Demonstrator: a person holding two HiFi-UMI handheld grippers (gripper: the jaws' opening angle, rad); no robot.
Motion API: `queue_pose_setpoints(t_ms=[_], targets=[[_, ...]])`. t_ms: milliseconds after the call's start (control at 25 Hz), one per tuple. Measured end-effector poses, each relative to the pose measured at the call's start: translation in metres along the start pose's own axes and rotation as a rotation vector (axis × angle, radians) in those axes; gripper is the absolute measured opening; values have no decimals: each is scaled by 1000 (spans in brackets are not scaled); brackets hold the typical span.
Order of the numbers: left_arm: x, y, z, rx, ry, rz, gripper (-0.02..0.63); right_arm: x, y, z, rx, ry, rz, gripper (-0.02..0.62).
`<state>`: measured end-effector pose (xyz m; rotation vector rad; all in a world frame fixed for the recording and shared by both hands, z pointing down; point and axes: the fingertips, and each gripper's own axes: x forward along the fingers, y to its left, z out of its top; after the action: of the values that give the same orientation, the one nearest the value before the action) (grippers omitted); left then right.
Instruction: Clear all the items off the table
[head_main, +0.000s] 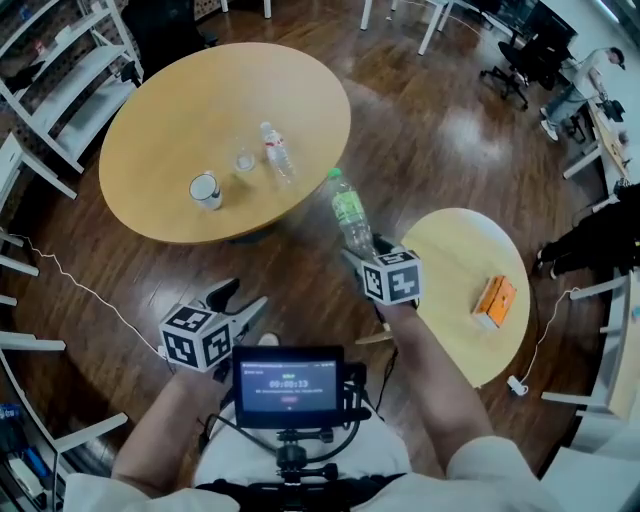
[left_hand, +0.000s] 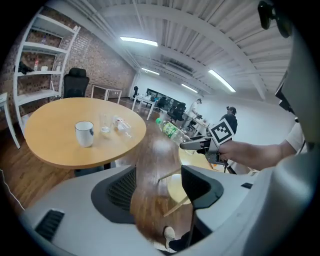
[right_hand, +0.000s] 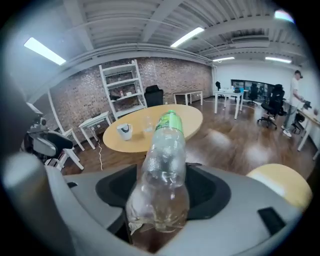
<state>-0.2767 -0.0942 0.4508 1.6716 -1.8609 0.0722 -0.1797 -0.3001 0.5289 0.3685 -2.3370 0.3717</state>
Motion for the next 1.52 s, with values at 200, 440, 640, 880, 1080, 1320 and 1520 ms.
queue_pose_setpoints(t_ms=[200,440,640,880,1080,1320,1520], targets=[[-32,79,17,-7,-15,16,288,85,95,46,-97,47,91,313],[-58,146,15,-33,5,40,288,175,149,43,-200,149,114,313],[-67,183,14,-43,18,58,288,237,167,53,-257,213,108,313],[-70,199,13,-50,31,52,288,283,172,71,-308,221,82,316],[-70,203,5,-51,47,44,288,291,174,88,-288,141,108,376],[-55,196,-3,-51,53,5,288,255,164,76,-305,104,76,488],[-35,164,1,0,63,-66,288,179,147,64,-241,6,37,488]])
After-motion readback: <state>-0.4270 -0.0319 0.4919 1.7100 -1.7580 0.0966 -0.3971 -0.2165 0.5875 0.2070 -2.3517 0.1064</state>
